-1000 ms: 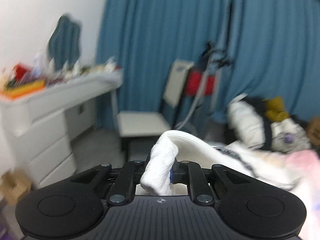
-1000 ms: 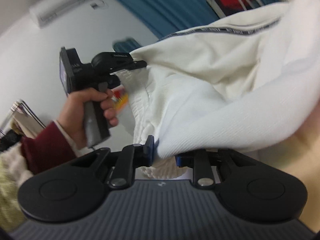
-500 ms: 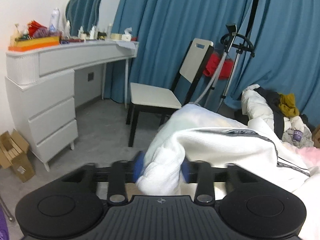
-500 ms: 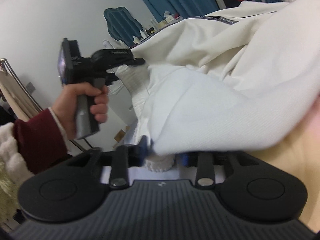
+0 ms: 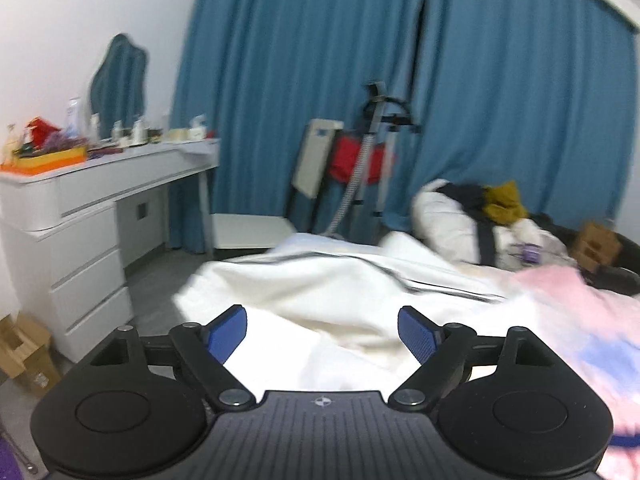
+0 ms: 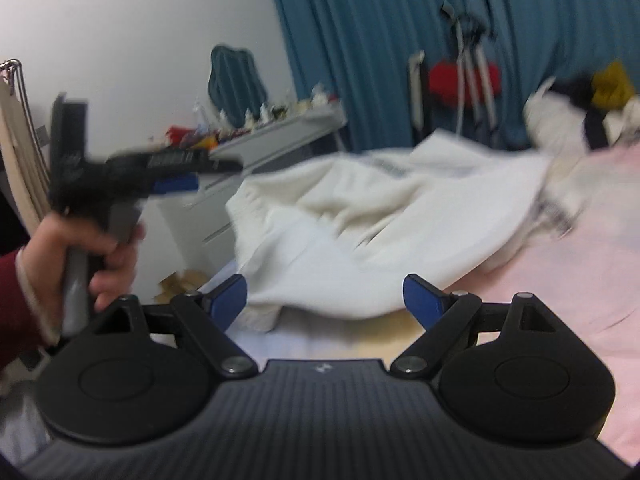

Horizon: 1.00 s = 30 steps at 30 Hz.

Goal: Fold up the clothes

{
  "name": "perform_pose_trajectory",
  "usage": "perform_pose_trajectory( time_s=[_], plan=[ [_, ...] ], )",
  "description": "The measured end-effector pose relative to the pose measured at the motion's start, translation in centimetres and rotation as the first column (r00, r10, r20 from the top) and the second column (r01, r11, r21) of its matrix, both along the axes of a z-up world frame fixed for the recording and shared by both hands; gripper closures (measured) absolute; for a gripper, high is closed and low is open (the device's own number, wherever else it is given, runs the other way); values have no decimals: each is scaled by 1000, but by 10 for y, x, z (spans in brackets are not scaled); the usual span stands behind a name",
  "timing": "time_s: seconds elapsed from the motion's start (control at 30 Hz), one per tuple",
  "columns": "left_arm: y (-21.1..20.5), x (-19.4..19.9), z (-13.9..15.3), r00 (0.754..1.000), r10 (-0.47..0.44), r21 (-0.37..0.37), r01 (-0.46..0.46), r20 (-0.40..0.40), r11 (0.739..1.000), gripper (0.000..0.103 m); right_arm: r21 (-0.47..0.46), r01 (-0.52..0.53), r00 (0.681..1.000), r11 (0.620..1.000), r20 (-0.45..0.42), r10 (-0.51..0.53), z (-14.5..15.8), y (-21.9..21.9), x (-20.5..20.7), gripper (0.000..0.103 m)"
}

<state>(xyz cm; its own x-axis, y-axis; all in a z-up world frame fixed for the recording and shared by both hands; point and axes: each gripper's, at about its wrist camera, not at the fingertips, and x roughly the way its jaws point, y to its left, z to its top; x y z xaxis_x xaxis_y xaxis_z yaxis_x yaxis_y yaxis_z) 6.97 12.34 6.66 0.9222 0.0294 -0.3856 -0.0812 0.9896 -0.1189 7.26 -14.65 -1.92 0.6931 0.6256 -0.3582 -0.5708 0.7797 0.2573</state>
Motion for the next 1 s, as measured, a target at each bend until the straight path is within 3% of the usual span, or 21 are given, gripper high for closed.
perform_pose_trajectory(
  time_s=[0.13, 0.27, 0.5, 0.6, 0.7, 1.0],
  plan=[
    [-57, -41, -6, 996, -83, -10, 84, 28, 996, 18, -35, 89, 994, 995, 73, -86, 17, -43, -9, 16],
    [-103, -67, -26, 989, -136, 17, 135, 60, 991, 15, -9, 186, 975, 982, 125, -184, 9, -78, -11, 16],
    [-124, -80, -48, 980, -192, 21, 192, 46, 981, 13, 44, 300, 946, 953, 116, -303, 1, -109, 4, 16],
    [-124, -69, -54, 976, -219, 53, 218, 19, 975, 12, 61, 347, 929, 936, 117, -352, 2, -119, 6, 16],
    [-135, -45, -63, 970, -244, 151, 244, -18, 958, 5, 35, 394, 913, 919, 102, -395, -4, -124, 12, 16],
    [-191, 79, -81, 955, -285, 351, 294, -78, 889, 4, 11, 461, 887, 887, 30, -461, -26, -144, 30, 16]
  ],
)
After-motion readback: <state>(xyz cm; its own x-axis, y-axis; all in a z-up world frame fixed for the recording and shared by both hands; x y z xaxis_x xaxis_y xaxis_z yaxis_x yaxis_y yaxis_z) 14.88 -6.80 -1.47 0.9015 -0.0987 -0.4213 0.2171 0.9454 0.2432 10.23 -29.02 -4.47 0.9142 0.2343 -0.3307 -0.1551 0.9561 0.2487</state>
